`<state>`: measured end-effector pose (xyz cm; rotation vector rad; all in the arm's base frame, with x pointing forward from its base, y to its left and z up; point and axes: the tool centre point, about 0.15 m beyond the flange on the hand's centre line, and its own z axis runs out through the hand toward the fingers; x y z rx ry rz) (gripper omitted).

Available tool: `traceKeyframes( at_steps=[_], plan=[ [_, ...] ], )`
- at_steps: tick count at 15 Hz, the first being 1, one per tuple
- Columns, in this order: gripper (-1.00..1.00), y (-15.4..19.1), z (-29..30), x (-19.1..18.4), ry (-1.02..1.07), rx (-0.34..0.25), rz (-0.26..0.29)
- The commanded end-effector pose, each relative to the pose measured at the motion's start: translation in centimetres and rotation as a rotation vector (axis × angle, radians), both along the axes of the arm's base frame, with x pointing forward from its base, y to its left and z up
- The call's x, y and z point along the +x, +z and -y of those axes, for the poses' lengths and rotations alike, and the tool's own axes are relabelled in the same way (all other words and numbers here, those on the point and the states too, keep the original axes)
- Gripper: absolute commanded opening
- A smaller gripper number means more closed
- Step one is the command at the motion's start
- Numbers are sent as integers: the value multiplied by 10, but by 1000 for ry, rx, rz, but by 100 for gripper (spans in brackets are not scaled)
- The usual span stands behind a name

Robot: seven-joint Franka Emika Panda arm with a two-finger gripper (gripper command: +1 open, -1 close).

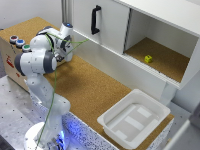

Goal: Grasp the drawer handle and open it

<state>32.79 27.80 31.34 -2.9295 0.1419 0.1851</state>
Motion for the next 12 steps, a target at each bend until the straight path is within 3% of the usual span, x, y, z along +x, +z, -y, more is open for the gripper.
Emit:
traceKeyframes(
  at_steps=[1,12],
  plan=[
    [-100,-46,41,20,-29,3,-15],
    [-100,-61,101,26,-108,-52,-27]
  ],
)
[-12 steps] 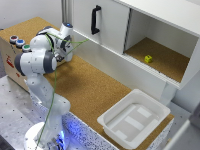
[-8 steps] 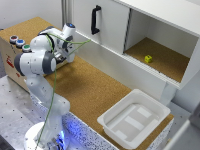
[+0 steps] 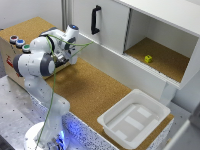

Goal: Grasp the drawer handle and open it

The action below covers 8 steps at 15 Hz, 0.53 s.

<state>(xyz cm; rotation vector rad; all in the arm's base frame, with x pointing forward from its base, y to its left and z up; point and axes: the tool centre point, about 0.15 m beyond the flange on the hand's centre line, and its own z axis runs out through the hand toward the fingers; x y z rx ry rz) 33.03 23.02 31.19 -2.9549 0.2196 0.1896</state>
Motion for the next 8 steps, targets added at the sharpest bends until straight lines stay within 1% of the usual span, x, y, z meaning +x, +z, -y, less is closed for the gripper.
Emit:
traceKeyframes(
  at_steps=[1,3,8],
  plan=[
    [-100,-62,62,24,-70,-24,-27],
    [-100,-64,79,25,-91,-36,-34],
    [-100,-63,105,30,-146,-57,-30]
  ],
)
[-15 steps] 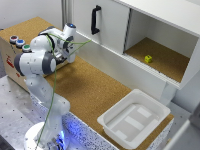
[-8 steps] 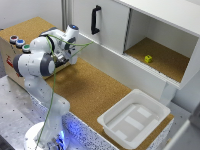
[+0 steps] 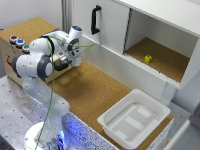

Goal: Grasp the drawer handle and open it

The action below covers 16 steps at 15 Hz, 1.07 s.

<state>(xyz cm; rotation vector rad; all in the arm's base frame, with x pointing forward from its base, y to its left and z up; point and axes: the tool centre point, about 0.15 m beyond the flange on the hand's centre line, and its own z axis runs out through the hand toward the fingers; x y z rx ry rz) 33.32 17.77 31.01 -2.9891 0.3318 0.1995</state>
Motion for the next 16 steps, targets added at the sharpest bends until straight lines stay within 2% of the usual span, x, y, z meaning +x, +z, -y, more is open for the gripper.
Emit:
traceKeyframes(
  at_steps=[1,5,10,14,16],
  plan=[
    [100,-61,56,28,-81,-9,-29],
    [100,-28,80,27,-74,-8,17],
    [100,-2,101,30,-102,23,28],
    [100,13,92,40,-94,56,58],
    [100,15,84,42,-61,65,56]
  ],
)
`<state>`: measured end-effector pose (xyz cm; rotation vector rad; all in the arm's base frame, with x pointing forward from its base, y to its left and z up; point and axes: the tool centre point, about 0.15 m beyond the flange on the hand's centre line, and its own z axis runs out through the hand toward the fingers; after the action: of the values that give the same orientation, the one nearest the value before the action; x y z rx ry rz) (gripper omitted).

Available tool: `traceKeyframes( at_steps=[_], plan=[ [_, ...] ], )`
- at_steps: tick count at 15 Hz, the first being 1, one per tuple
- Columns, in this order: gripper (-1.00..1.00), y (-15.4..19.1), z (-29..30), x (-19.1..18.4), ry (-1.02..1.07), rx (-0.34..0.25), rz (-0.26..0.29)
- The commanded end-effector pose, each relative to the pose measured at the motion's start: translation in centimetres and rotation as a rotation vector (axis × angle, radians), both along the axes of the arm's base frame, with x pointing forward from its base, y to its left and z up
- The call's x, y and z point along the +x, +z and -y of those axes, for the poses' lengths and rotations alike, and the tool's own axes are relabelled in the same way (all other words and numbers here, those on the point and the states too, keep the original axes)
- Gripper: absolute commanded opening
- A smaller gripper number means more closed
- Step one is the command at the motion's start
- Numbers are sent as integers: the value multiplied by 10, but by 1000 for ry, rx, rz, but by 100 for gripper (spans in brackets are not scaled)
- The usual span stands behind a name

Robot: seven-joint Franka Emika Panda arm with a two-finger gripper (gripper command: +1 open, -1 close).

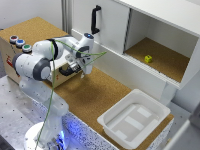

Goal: Grasp the drawer handle and open it

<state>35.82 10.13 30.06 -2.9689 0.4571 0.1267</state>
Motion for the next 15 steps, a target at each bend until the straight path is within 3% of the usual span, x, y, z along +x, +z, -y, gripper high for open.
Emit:
traceKeyframes(
  at_steps=[1,6,12,15],
  plan=[
    [100,25,1,17,63,51,24],
    [100,35,-24,15,218,-15,63],
    [100,81,-37,10,279,-63,148],
    [100,108,-40,13,275,-45,154]
  ],
)
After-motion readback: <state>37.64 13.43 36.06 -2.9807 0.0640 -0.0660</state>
